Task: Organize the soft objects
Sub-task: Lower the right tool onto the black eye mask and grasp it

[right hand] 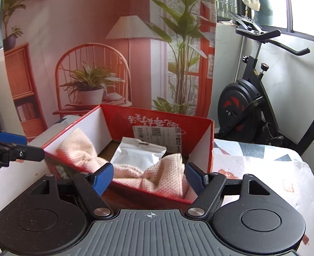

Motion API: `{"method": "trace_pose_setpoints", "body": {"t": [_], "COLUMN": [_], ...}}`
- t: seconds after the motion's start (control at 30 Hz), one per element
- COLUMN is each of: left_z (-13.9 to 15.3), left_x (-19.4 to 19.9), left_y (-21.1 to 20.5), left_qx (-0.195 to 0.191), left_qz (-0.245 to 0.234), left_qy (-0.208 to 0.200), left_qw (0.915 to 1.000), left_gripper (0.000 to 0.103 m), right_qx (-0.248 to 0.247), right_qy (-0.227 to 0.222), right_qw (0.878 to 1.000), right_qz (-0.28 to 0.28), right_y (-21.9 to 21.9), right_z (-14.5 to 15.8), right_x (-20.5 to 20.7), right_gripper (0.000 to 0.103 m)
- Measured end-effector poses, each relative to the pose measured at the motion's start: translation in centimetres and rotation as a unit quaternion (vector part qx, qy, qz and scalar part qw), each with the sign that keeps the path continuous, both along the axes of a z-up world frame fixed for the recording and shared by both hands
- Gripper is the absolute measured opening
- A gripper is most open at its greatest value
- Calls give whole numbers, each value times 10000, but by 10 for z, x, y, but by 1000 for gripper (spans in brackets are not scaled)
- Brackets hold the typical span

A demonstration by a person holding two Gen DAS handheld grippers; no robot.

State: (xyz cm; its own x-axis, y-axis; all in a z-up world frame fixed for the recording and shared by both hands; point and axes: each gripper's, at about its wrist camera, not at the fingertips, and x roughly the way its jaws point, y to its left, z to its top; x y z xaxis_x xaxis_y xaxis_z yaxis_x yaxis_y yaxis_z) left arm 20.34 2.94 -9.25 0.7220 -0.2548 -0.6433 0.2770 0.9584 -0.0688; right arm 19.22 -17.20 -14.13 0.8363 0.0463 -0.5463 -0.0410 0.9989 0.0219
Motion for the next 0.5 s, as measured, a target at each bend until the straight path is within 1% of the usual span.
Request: {"method": "trace_pose_setpoints", "body": {"t": [0.07,0.13,0.23,0.3,0.37,0.5], "left_z": [-5,-13,-25,-34,-43,-63], "left_x": [-15,-30,-48,-57,-62,-70], "left_y": [1,0,1,3,5,8], "left_qx": [-57,-21,23,-50,-121,-227], "left_qz": [-88,-146,-167,-161,-127,-33], "left_qy": [91,187,330,447,588,866], "left_qw": [9999,9997,9993,9989,9981,9960], "left_gripper": [73,73,73,73,73,74], "right_qx": [43,74,124,228,324,338], "right_qy": [21,137,275,458,666,932], "right_qw": [10000,9999,9995,9987,9972,9950], "right_qz": [-13,-7,-30,-59,-92,-131], "right_y": [4,8,12,13,13,13], "right_z": [-3,-8,-21,-33,-44,-63], "right_x": [-15,-28,-49,-63,-72,-85], "right_gripper": [76,85,92,96,97,100]}}
